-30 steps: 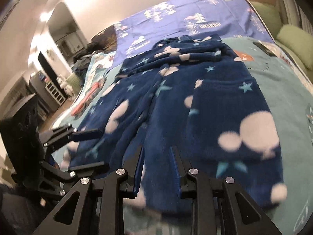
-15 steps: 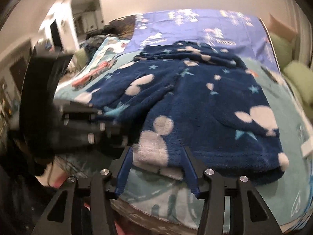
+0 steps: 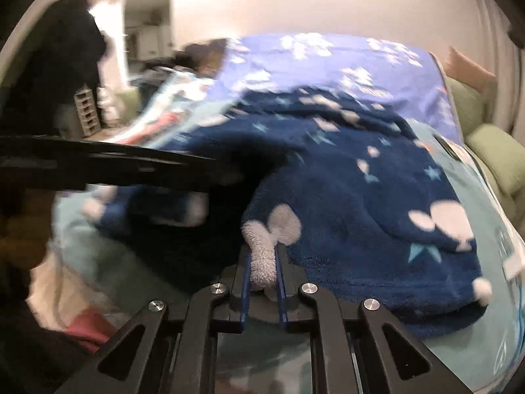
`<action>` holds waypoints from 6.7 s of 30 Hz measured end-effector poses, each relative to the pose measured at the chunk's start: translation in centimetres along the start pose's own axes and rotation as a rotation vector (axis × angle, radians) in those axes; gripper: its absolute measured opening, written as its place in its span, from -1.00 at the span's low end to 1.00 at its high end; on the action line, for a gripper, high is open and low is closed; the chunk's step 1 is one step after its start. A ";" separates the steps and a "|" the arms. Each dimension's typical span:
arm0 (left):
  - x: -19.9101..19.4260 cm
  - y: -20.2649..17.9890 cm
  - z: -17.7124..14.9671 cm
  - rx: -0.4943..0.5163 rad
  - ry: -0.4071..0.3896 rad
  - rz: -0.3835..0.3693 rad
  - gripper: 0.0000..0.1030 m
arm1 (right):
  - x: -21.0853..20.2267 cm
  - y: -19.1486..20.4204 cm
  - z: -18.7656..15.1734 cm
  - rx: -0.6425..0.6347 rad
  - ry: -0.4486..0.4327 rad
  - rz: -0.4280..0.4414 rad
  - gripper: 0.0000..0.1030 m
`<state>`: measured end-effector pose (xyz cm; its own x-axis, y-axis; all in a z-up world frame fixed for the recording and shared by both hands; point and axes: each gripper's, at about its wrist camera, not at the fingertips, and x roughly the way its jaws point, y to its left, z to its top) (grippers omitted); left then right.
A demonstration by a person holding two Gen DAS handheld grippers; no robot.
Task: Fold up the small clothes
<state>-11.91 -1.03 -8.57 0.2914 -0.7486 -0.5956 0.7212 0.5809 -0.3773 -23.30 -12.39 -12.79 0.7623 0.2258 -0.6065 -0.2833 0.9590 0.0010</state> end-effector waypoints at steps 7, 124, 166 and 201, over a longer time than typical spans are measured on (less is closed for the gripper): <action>1.3 -0.4 0.1 0.016 0.048 -0.013 -0.71 | 2.5 0.2 -1.3 -0.016 0.099 0.077 -0.47; -10.4 13.0 17.8 -0.156 -0.391 0.401 -0.77 | 0.7 -29.8 19.7 0.772 -0.283 0.406 -0.73; 11.0 33.9 25.3 -0.270 -0.141 0.653 -0.76 | 29.4 -39.8 23.2 0.808 0.014 0.100 -0.69; 6.3 30.1 12.8 -0.660 -0.110 0.267 -0.40 | 20.9 -34.9 12.4 1.060 0.066 0.250 -0.75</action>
<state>19.68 7.70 -14.63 0.4917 -0.5619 -0.6652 0.0970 0.7945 -0.5995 9.70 -39.05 -15.68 0.7114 0.4553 -0.5353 0.2438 0.5546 0.7956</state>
